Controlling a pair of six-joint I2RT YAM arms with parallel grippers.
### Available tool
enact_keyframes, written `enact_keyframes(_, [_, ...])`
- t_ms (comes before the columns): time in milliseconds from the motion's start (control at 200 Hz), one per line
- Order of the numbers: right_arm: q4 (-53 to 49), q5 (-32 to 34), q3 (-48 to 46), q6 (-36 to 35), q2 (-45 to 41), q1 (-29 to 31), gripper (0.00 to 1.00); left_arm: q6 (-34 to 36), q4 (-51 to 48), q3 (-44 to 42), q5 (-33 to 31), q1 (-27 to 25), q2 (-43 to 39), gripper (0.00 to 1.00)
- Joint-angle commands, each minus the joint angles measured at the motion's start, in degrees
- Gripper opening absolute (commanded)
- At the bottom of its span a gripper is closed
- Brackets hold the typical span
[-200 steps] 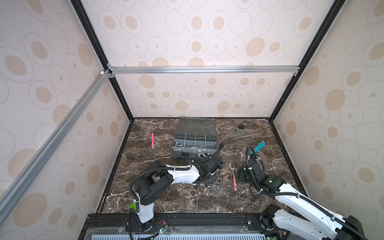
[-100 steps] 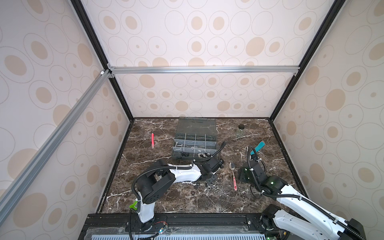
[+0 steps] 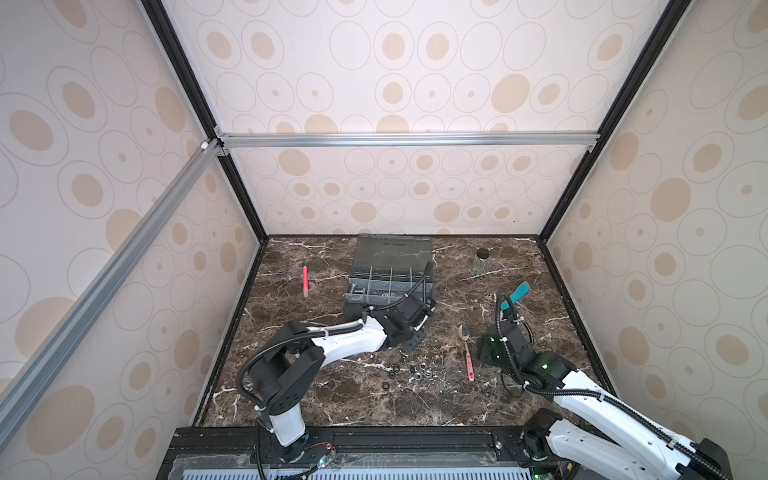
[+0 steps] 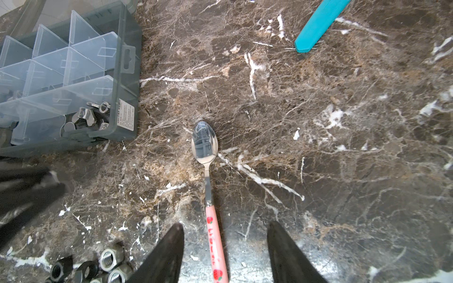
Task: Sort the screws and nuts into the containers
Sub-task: 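Carry the nut with the left gripper into the nut compartment, release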
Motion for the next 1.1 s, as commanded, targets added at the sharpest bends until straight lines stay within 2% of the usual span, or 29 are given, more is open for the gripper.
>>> enact_keyframes(0, [-0.5, 1.2, -0.8, 1.1, -0.5, -0.4, 0.58, -0.7, 1.1, 2.0, 1.2, 6.1, -4.0, 0.21])
enact_keyframes(185, [-0.2, 1.0, -0.4, 1.1, 0.3, -0.3, 0.58, -2.9, 3.1, 4.6, 5.2, 15.6, -1.5, 0.21])
enact_keyframes(370, [-0.6, 0.7, -0.1, 1.1, 0.2, -0.4, 0.58, -4.4, 3.6, 10.1, 7.4, 20.6, 5.4, 0.21])
enact_keyframes(655, [-2.1, 1.5, 0.6, 1.2, -0.8, -0.4, 0.58, -4.8, 3.8, 15.0, 9.5, 22.9, 11.9, 0.22])
enact_keyframes(700, [-2.2, 1.6, 0.6, 1.2, -0.8, -0.4, 0.58, -5.2, 3.9, 15.0, 9.7, 23.0, 12.1, 0.25])
enact_keyframes(835, [-2.5, 1.7, 0.7, 1.2, -0.9, -0.3, 0.58, -6.2, 4.9, 13.6, 10.1, 23.1, 11.3, 0.44])
enact_keyframes(1095, [-2.8, 1.5, 0.0, 1.8, -1.6, -0.4, 0.58, -7.3, 6.9, 9.0, 10.2, 23.2, 6.0, 0.46])
